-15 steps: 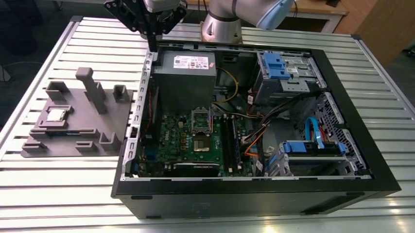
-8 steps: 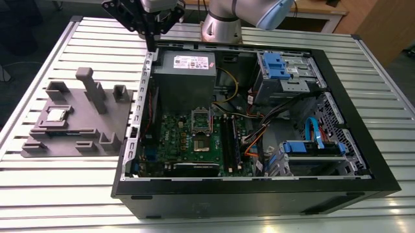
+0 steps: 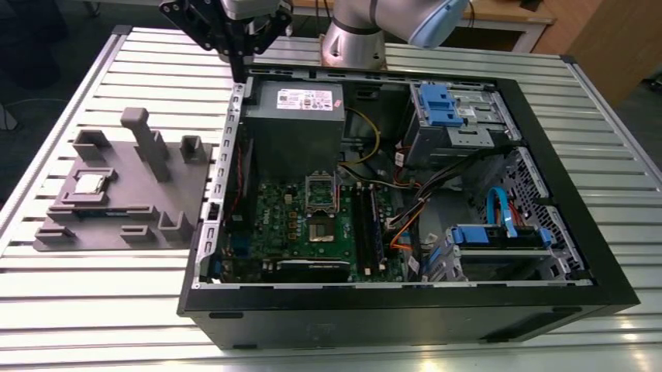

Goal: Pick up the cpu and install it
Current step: 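Reach for the cpu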

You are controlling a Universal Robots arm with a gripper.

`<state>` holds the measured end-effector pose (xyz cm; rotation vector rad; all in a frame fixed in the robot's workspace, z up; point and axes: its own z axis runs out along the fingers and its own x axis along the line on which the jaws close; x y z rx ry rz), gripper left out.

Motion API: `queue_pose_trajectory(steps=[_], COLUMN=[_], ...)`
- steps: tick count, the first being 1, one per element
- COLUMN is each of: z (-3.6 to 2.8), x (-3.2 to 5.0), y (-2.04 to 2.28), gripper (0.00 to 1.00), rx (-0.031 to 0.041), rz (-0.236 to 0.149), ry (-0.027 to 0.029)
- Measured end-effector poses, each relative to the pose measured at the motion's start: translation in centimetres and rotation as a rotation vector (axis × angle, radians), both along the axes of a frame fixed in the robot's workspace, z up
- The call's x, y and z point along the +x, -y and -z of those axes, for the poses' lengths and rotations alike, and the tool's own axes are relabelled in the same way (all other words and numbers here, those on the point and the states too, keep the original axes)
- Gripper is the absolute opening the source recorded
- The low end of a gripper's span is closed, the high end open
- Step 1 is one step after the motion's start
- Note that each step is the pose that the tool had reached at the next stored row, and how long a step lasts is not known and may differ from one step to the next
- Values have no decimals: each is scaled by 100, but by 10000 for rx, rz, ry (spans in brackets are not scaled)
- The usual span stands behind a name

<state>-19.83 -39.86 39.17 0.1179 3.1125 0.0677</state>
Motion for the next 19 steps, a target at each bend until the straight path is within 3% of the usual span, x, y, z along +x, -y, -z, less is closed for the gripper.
queue_pose_trajectory(steps=[19], z=[9], x=[-67], y=[0], gripper=[10], rx=[0], rz=[1], ry=[0])
